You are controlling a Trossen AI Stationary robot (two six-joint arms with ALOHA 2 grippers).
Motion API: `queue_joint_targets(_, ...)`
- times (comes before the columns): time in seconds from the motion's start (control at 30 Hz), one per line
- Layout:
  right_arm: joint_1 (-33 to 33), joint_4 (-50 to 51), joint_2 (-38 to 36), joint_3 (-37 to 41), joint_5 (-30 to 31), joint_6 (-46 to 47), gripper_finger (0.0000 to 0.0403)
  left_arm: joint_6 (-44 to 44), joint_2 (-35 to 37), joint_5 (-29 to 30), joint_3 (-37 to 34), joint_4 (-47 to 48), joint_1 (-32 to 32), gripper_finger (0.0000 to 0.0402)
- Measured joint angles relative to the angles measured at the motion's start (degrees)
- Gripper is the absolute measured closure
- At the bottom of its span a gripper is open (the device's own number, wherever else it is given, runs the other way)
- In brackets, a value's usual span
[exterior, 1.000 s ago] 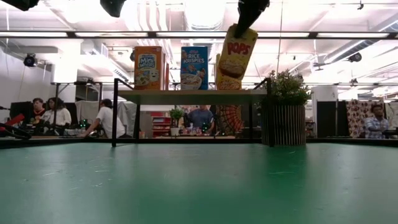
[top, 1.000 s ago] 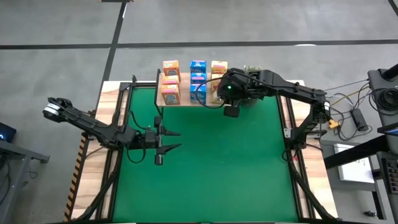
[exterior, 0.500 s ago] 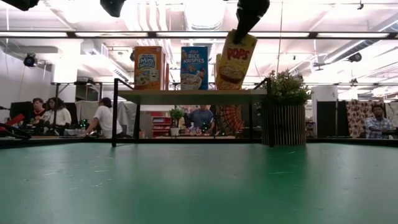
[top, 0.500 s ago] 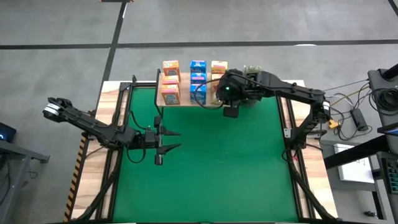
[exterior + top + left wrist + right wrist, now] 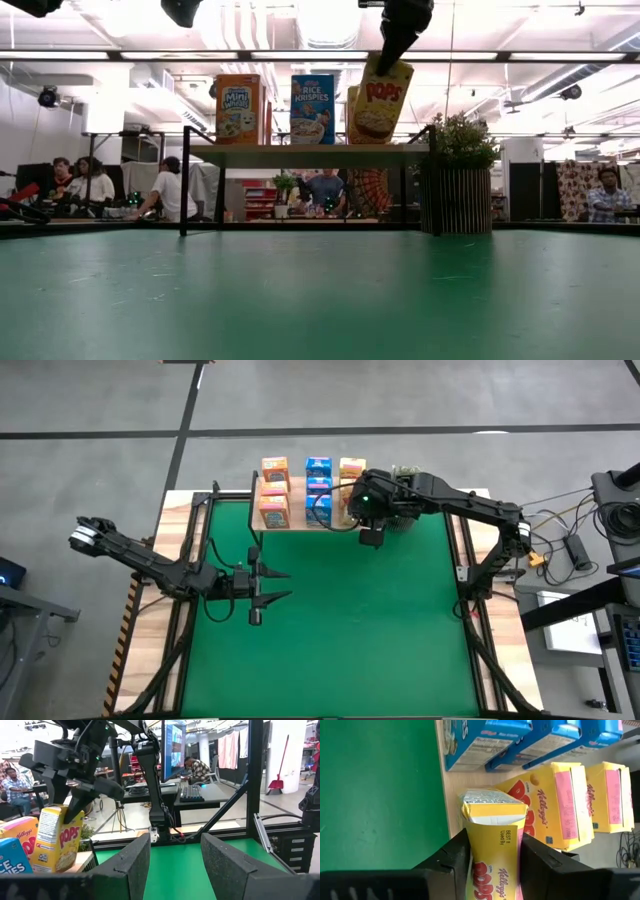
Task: Stack cereal on shelf
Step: Put the yellow cereal box on the shelf
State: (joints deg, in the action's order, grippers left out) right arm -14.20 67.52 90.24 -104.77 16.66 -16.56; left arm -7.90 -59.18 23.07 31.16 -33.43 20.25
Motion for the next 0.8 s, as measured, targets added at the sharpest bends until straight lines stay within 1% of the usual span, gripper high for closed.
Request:
queue_joint_targets(0.23, -0.15, -2.54, 0.00, 0.03, 0.07, -0.60, 0.0239, 0.00, 0.02, -0.02, 0.00, 0.02, 0.02, 0.0242)
queue_joint_targets(0.43, -0.13, -2.71, 0.00, 0.02, 0.07, -0.99, 0.0216, -0.11, 0.02, 0.00, 0.00, 0.02, 0.01, 0.0242)
queue_joint_targets(0.6, -0.10, -2.72, -0.02, 0.02, 0.66, -1.06, 0.0206, -0.15, 0.02, -0.02, 0.00, 0.03, 0.02, 0.0242)
queue_joint_targets(0.8, -0.10, -2.75, -0.02, 0.02, 1.48, -1.46, 0.0204, -0.15, 0.02, -0.01, 0.00, 0.02, 0.07, 0.0242)
